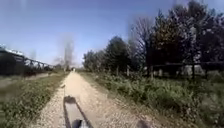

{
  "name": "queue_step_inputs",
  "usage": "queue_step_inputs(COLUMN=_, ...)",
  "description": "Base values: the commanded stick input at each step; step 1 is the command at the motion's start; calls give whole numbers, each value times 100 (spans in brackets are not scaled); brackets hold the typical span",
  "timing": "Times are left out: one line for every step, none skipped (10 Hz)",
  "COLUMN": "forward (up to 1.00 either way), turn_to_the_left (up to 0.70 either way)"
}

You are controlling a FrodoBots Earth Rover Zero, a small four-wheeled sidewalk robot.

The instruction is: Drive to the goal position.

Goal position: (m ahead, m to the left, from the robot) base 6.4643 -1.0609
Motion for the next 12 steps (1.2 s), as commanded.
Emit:
queue_step_inputs(forward=70, turn_to_the_left=35)
queue_step_inputs(forward=70, turn_to_the_left=35)
queue_step_inputs(forward=70, turn_to_the_left=35)
queue_step_inputs(forward=70, turn_to_the_left=13)
queue_step_inputs(forward=70, turn_to_the_left=0)
queue_step_inputs(forward=70, turn_to_the_left=0)
queue_step_inputs(forward=70, turn_to_the_left=0)
queue_step_inputs(forward=70, turn_to_the_left=0)
queue_step_inputs(forward=70, turn_to_the_left=-10)
queue_step_inputs(forward=70, turn_to_the_left=-31)
queue_step_inputs(forward=70, turn_to_the_left=-33)
queue_step_inputs(forward=70, turn_to_the_left=-16)
